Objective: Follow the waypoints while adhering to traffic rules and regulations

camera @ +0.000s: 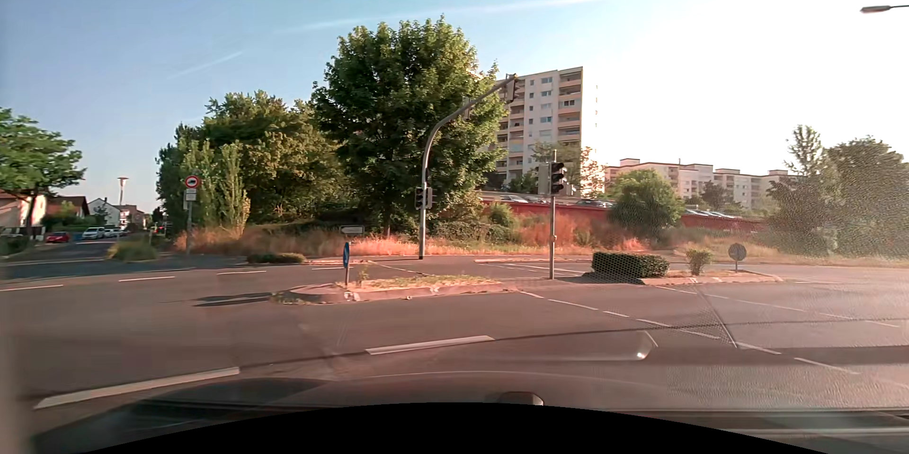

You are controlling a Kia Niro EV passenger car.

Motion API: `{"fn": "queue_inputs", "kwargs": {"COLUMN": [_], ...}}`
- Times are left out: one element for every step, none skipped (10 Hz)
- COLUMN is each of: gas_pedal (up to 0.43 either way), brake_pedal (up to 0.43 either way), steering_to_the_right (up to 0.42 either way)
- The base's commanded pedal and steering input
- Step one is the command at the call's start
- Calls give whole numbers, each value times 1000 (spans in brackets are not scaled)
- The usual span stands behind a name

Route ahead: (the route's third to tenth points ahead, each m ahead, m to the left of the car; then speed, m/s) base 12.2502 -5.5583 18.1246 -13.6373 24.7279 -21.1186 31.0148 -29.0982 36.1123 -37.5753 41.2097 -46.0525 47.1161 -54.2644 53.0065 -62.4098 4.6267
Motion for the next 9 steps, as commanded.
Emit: {"fn": "queue_inputs", "kwargs": {"gas_pedal": [39, 39, 39, 39, 39, 47, 47, 47, 47], "brake_pedal": [0, 0, 0, 0, 0, 0, 0, 0, 0], "steering_to_the_right": [295, 296, 297, 298, 301, 304, 306, 306, 300]}}
